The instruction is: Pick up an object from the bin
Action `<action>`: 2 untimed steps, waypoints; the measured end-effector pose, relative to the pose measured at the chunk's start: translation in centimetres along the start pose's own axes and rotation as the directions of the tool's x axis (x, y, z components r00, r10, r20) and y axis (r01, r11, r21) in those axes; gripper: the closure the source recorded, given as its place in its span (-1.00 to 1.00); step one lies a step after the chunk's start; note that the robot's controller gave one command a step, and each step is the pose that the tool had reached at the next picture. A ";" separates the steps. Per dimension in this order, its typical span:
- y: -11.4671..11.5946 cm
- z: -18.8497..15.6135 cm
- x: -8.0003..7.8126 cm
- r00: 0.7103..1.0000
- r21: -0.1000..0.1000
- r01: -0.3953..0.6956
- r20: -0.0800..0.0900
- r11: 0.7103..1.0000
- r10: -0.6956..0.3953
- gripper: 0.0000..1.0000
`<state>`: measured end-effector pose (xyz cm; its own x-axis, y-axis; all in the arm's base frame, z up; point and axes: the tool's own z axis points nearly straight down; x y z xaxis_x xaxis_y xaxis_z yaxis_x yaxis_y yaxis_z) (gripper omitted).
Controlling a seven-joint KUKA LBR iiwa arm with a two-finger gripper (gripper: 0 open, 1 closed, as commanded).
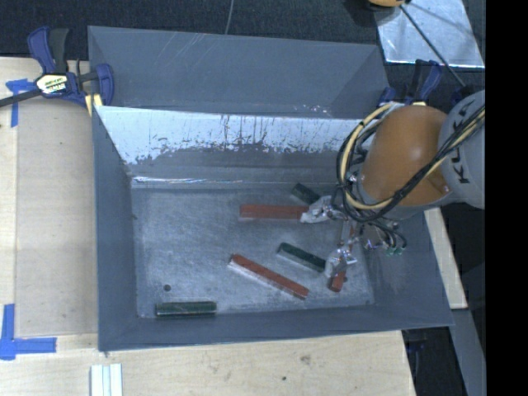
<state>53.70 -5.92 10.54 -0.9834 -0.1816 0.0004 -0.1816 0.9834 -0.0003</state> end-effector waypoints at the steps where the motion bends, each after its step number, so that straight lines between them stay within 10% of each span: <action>1: 1.6 3.0 -0.8 0.993 0.001 -0.115 0.003 0.993 0.115 -1.00; 2: 5.0 2.4 0.7 0.997 0.011 -0.052 0.049 0.999 0.051 1.00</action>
Offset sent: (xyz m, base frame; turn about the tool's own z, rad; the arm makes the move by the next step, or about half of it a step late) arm -0.0296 0.0509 -0.0354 0.0481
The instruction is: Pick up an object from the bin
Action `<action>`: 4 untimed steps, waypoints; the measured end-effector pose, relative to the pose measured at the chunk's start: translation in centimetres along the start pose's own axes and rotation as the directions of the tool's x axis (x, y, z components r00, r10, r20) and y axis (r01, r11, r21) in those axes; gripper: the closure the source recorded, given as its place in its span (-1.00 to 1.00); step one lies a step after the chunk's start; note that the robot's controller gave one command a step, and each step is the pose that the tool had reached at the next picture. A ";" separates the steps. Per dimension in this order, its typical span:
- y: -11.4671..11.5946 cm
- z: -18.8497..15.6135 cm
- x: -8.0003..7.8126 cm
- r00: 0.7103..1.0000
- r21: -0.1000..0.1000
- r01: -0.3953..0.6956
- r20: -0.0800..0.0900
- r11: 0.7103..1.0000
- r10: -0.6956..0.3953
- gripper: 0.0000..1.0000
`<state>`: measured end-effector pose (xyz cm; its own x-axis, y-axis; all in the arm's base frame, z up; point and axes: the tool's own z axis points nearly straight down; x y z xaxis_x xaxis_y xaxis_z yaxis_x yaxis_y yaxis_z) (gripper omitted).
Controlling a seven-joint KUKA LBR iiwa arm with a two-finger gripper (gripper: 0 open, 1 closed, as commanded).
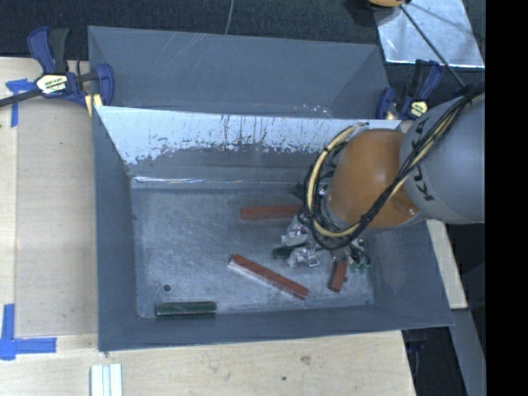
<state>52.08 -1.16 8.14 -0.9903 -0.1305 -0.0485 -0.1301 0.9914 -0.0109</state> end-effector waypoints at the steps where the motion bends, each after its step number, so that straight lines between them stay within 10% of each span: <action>1: 0.0 0.0 0.0 1.000 0.000 0.000 0.000 1.000 0.000 1.00; 4: 0.1 -3.7 0.3 0.999 -0.010 0.003 -0.044 1.000 -0.003 1.00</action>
Offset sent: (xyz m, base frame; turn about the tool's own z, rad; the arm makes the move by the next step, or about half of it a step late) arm -0.0001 0.0000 0.0864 0.0003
